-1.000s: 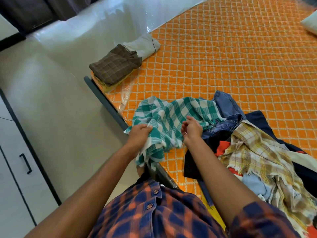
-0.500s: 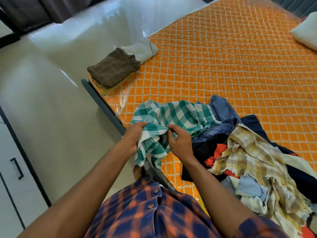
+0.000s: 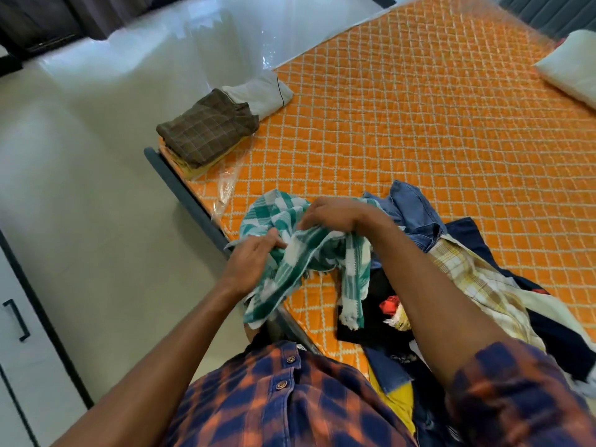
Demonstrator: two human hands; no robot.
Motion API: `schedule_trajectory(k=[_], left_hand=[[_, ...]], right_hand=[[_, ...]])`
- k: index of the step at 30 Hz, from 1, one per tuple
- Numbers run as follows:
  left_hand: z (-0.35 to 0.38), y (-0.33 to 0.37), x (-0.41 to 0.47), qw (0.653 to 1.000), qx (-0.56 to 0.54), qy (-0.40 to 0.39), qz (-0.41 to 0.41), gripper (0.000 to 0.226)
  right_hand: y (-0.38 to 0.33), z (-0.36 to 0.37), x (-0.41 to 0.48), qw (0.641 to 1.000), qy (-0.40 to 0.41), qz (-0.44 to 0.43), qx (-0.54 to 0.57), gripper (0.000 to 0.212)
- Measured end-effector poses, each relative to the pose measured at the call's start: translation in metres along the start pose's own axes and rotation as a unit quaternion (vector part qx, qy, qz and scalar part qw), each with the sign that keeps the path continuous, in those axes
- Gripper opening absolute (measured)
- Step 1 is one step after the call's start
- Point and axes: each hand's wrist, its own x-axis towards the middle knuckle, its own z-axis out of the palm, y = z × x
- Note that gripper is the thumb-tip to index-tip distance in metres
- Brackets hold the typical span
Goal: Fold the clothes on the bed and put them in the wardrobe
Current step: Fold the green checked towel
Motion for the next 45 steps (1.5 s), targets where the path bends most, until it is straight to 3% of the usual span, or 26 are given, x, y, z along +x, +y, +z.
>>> schedule_trajectory(k=[2,4,6,8,11,13,17,20,22,26,28,30,33,34,35,36,37,39,42,43,45], left_hand=[[0.001,0.004,-0.003,0.998,0.011,-0.031,0.049,0.07],[0.009,0.006,-0.005,0.992,0.097,-0.049,0.069,0.066],[0.012,0.007,-0.004,0.991,0.108,-0.032,0.068,0.057],[0.011,0.009,-0.002,1.0,-0.015,-0.019,0.018,0.046],[0.004,0.012,0.003,0.976,-0.199,0.002,-0.092,0.037],[0.002,0.013,0.005,0.967,-0.23,0.003,-0.111,0.037],[0.005,0.011,0.009,0.994,-0.092,0.001,-0.054,0.071],[0.016,0.02,0.007,0.999,0.014,-0.043,0.011,0.055],[0.021,0.024,0.005,0.993,0.096,-0.053,0.051,0.054],[0.025,0.023,0.007,0.984,0.14,-0.058,0.089,0.057],[0.026,0.02,0.005,0.979,0.153,-0.066,0.115,0.059],[0.025,0.017,0.002,0.965,0.201,-0.073,0.152,0.059],[0.019,0.013,0.002,0.926,0.309,-0.059,0.209,0.059],[0.018,0.013,0.002,0.912,0.335,-0.054,0.232,0.058],[0.018,0.013,0.002,0.899,0.353,-0.053,0.253,0.056],[0.018,0.014,0.001,0.889,0.364,-0.056,0.274,0.053],[0.021,0.015,0.0,0.881,0.367,-0.058,0.294,0.05],[0.03,0.021,-0.004,0.87,0.358,-0.051,0.335,0.045],[0.046,0.02,-0.008,0.862,0.329,-0.077,0.379,0.031],[0.051,0.017,-0.009,0.859,0.324,-0.084,0.388,0.028],[0.06,0.006,-0.011,0.864,0.312,-0.102,0.383,0.023]], right_hand=[[-0.007,0.007,0.008,0.998,-0.058,-0.017,-0.035,0.034],[-0.008,0.017,0.013,0.996,-0.086,-0.005,0.033,0.032],[-0.006,0.029,0.02,0.992,-0.066,-0.021,0.107,0.027],[0.0,0.037,0.024,0.986,0.081,-0.075,0.125,0.023],[0.019,0.051,0.014,0.909,0.387,-0.099,0.119,0.023],[0.027,0.063,-0.003,0.873,0.453,-0.068,0.167,0.031],[0.022,0.088,-0.023,0.885,0.328,0.026,0.33,0.053],[0.017,0.1,-0.014,0.844,0.29,0.057,0.448,0.056],[0.019,0.103,-0.004,0.833,0.322,0.077,0.443,0.04],[0.033,0.104,0.008,0.854,0.395,0.119,0.318,0.038],[0.039,0.104,0.013,0.842,0.398,0.145,0.334,0.041],[0.046,0.1,0.022,0.765,0.42,0.2,0.446,0.034],[0.067,0.077,0.032,0.573,0.436,0.2,0.664,0.013],[0.073,0.066,0.031,0.546,0.447,0.193,0.682,0.013],[0.07,0.052,0.025,0.559,0.462,0.189,0.662,0.013],[0.067,0.04,0.02,0.595,0.485,0.174,0.617,0.01],[0.063,0.032,0.015,0.644,0.508,0.145,0.553,0.009],[0.053,0.023,0.011,0.771,0.48,0.071,0.413,0.031],[0.029,0.034,0.023,0.948,0.248,0.018,0.199,0.045],[0.02,0.042,0.029,0.98,0.16,0.024,0.113,0.052],[0.004,0.062,0.042,0.995,0.02,0.037,-0.085,0.066]])
